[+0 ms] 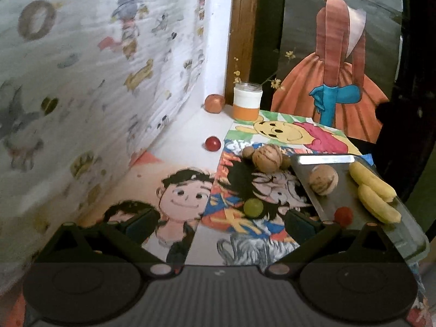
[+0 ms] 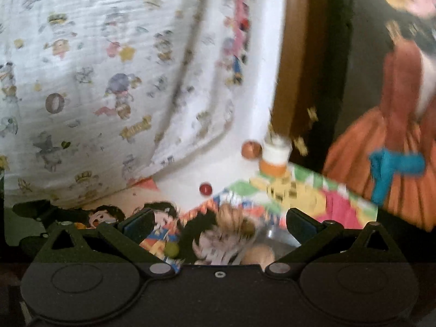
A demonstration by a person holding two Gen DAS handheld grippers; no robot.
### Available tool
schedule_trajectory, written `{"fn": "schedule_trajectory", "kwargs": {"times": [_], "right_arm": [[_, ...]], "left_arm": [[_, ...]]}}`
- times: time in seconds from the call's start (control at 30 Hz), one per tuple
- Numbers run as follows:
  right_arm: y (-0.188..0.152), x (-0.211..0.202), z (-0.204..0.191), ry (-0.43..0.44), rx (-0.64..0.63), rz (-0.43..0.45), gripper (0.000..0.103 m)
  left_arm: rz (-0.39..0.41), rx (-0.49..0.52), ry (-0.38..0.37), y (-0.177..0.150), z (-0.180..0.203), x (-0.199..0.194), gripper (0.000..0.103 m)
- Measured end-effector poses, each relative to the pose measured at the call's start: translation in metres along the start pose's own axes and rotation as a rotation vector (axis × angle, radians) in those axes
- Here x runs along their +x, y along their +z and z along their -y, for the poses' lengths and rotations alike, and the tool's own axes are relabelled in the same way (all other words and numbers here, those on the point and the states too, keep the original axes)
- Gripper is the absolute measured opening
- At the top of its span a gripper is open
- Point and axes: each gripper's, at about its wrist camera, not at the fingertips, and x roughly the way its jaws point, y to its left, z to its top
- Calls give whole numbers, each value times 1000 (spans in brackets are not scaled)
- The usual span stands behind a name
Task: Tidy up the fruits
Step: 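Withdraw both tools from the tray and move the right tool toward the walnuts, then grasp the large brown-striped melon with the right tool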
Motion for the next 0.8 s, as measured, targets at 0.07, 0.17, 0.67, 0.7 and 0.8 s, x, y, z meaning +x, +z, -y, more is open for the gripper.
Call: {"fn": "schedule_trajectory", "kwargs": {"times": [0.07,0.17,0.67,0.7,0.8], "right_arm": [[10,7,3,10,-37,21,102],[17,29,10,30,-74,20,102],[-14,160,39,172,-95,-200,94],[-16,166,40,180,-93,-210,94],[-21,185,43,192,-83,-246,91]], "left_arm": [[4,13,-4,6,1,7,103],[0,30,-12,11,3,18,103],[-64,89,-82,2,18,78,99],[-62,93,-87,3,19,81,98],[-57,108,-98,3,21,87,93]]}}
